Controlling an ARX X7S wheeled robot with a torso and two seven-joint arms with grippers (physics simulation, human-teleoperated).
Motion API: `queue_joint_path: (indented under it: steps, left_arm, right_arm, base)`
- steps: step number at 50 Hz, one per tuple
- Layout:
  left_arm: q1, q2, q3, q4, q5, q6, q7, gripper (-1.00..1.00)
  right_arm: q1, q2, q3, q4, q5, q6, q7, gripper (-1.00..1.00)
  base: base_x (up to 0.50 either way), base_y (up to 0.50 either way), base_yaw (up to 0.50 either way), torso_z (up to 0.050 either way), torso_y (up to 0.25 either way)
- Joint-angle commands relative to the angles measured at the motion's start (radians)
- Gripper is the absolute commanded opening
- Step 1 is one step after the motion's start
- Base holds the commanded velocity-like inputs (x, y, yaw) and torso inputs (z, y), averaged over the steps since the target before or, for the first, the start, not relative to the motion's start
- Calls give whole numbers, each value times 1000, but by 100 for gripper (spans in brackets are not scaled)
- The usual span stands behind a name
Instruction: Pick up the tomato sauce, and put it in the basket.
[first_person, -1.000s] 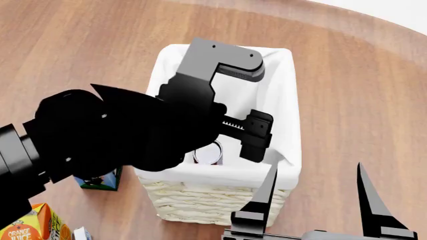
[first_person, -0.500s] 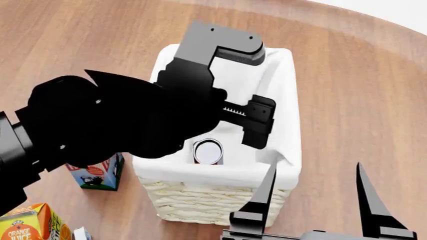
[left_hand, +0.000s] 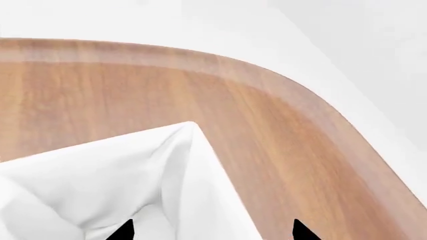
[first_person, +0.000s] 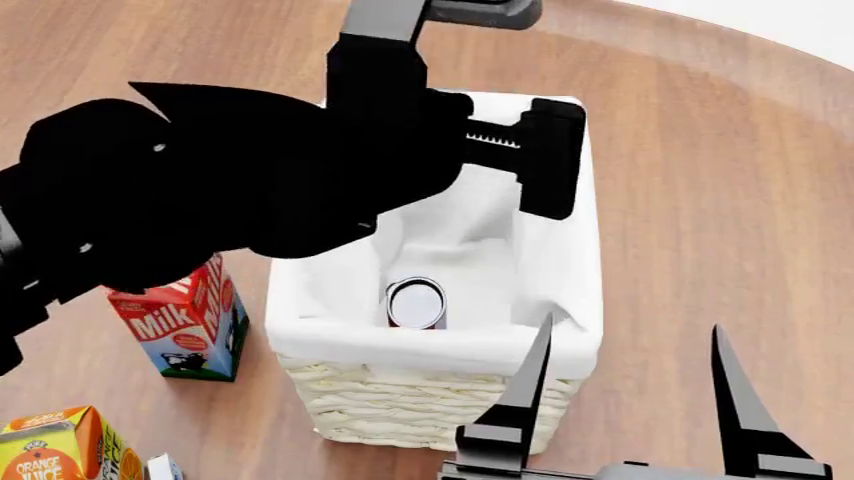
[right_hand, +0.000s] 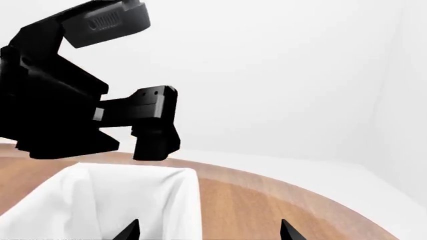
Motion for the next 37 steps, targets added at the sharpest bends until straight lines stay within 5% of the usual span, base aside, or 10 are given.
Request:
queue_joint_path:
  steps: [1, 11, 22, 37]
  left_arm:
    - [7, -118, -48, 237, 21, 144, -69, 100]
    - [72, -330, -111, 668, 156, 344, -243, 100]
    - [217, -527, -89, 1092, 485, 518, -503, 100]
    - [485, -706, -1, 1186, 752, 636, -578, 100]
  right_arm:
    - [2, 3, -3, 0, -1, 5, 4, 100]
    - [0, 6, -1, 1, -1, 3, 7, 100]
    - [7, 8, -11, 1, -4, 10, 9, 100]
    - [5, 12, -14, -5, -5, 14, 15, 100]
  base:
    - [0, 0, 0, 0, 0]
    - [0, 0, 0, 0, 0]
    - [0, 0, 0, 0, 0]
    - [0, 0, 0, 0, 0]
